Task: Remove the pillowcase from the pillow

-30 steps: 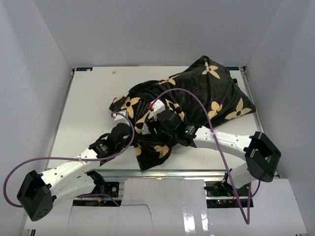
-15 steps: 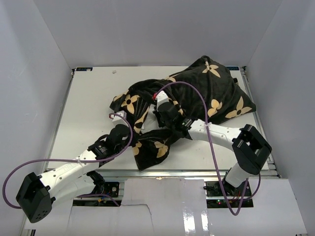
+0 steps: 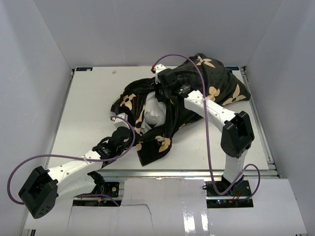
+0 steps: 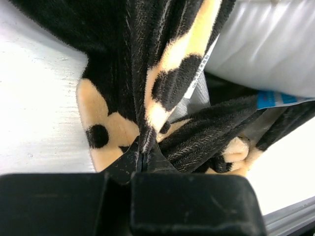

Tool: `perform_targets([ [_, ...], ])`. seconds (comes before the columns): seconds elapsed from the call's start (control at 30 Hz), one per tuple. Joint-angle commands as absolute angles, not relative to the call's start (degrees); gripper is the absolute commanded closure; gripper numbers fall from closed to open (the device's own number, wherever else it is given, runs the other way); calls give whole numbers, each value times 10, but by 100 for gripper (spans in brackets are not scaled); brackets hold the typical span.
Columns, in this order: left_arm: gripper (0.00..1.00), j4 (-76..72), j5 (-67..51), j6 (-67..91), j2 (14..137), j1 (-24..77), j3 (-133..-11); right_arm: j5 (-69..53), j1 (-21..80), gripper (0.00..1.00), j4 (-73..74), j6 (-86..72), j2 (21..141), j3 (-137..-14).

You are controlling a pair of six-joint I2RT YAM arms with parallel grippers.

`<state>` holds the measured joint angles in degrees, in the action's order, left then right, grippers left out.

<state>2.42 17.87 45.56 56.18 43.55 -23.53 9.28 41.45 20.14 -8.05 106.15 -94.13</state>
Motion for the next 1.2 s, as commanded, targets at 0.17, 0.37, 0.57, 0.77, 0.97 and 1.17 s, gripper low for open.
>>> perform_targets([
  [0.17,100,56,163,460,593,440,-199,69,372,92,176,-54,1057,-998],
  [0.37,100,55,163,459,623,441,-234,-47,387,80,123,-56,901,-797],
  [0.57,100,20,135,460,632,442,-239,-43,459,37,103,-20,791,-670],
  [0.77,100,4,120,467,628,442,-241,-2,556,18,33,-4,758,-616],
  [0.97,100,11,128,469,615,441,-237,139,599,14,-39,42,822,-570],
  [1.17,100,48,156,481,609,441,-244,213,599,23,-73,40,910,-561],
])
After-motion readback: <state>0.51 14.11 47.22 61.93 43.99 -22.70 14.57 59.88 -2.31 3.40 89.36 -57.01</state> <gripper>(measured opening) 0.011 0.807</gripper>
